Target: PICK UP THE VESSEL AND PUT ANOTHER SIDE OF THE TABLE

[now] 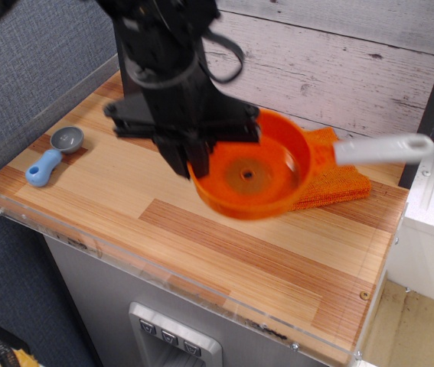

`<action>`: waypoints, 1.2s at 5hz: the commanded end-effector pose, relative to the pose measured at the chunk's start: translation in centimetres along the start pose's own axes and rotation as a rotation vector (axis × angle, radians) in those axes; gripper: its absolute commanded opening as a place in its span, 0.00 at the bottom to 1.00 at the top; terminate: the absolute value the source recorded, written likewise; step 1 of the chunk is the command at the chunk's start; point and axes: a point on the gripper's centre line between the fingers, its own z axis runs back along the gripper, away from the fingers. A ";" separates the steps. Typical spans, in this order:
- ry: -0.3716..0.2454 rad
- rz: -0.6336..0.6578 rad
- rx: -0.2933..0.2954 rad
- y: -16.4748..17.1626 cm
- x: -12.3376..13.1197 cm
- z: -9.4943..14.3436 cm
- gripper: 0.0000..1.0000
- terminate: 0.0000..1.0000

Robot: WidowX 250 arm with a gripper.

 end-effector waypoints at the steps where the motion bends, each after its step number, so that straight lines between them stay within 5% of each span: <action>1: -0.070 0.096 0.055 5.2 4.5 0.9 0.00 0.00; 4: -0.045 0.211 0.121 11.5 9.0 -2.9 0.00 0.00; 6: 0.045 0.185 0.132 12.8 9.4 -7.8 0.00 0.00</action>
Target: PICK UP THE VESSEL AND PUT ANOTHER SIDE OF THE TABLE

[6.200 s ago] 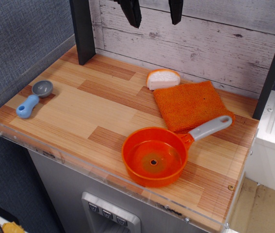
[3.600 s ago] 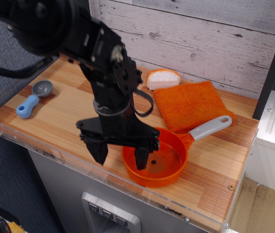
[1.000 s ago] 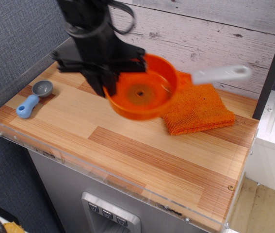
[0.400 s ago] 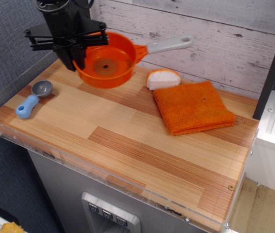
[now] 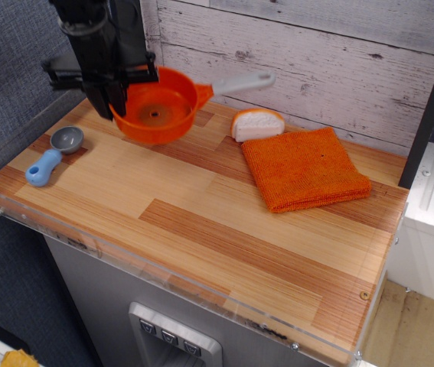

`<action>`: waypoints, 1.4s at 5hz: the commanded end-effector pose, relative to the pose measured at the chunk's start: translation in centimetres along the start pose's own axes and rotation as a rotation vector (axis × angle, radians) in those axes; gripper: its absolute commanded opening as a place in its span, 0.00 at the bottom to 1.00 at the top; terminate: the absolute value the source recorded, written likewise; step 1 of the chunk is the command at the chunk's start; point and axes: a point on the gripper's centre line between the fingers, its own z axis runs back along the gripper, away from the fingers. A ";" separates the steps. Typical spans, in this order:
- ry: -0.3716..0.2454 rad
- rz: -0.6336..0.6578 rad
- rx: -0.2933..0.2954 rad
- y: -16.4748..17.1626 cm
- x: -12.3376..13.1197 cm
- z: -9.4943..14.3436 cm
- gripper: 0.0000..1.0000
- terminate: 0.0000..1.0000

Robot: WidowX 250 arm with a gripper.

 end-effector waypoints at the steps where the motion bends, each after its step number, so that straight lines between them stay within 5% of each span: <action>1: 0.009 -0.020 0.009 0.8 0.3 -2.4 0.00 0.00; 2: 0.049 -0.038 0.010 0.4 -0.9 -4.2 0.00 0.00; 3: 0.064 -0.028 0.029 0.1 -1.5 -4.2 1.00 0.00; 7: 0.025 0.006 -0.002 -0.5 -1.6 -2.2 1.00 0.00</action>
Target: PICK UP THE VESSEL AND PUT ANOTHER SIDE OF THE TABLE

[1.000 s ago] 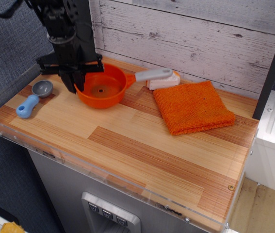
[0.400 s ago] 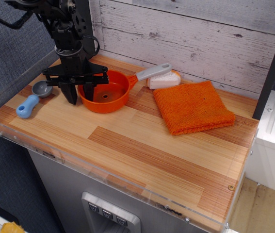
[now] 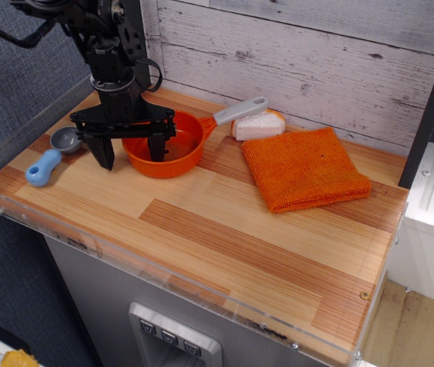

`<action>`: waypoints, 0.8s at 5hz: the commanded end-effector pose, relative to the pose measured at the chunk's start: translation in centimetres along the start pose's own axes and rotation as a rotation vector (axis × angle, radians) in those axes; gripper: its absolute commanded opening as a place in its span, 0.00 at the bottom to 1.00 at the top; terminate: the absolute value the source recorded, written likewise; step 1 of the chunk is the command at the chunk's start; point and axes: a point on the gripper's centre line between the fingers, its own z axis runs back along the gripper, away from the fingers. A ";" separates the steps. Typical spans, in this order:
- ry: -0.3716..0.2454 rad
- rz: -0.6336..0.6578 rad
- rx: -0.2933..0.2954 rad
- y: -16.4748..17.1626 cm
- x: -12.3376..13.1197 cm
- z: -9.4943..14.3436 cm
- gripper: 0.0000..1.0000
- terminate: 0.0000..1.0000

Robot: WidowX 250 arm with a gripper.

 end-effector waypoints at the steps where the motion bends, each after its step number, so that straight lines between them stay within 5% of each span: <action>1: -0.120 0.047 -0.049 0.1 1.5 4.5 1.00 0.00; 4: -0.264 0.025 -0.128 -2.3 1.7 12.6 1.00 0.00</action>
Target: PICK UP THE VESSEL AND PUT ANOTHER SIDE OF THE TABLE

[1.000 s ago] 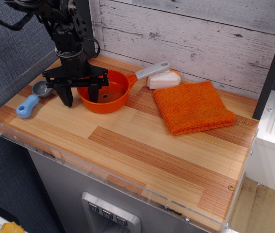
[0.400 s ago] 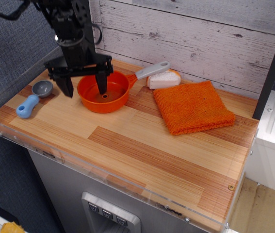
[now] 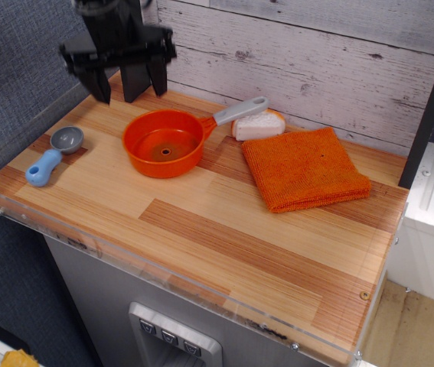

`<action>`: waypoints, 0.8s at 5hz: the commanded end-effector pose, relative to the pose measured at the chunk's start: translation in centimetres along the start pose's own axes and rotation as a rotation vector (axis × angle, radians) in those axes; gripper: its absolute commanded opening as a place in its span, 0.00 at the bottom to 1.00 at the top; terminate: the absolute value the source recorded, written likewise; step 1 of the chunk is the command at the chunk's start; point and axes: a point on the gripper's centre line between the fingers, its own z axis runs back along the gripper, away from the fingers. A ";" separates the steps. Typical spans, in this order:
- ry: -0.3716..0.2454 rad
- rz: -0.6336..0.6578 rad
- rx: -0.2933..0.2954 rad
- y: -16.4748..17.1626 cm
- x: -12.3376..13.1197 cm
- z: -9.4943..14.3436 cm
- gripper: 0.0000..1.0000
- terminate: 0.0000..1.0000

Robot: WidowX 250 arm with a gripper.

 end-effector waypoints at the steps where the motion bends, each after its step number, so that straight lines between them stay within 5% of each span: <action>1: -0.093 -0.107 -0.087 -4.1 -1.0 5.9 1.00 0.00; 4: -0.125 -0.170 -0.088 -5.2 -2.1 6.5 1.00 0.00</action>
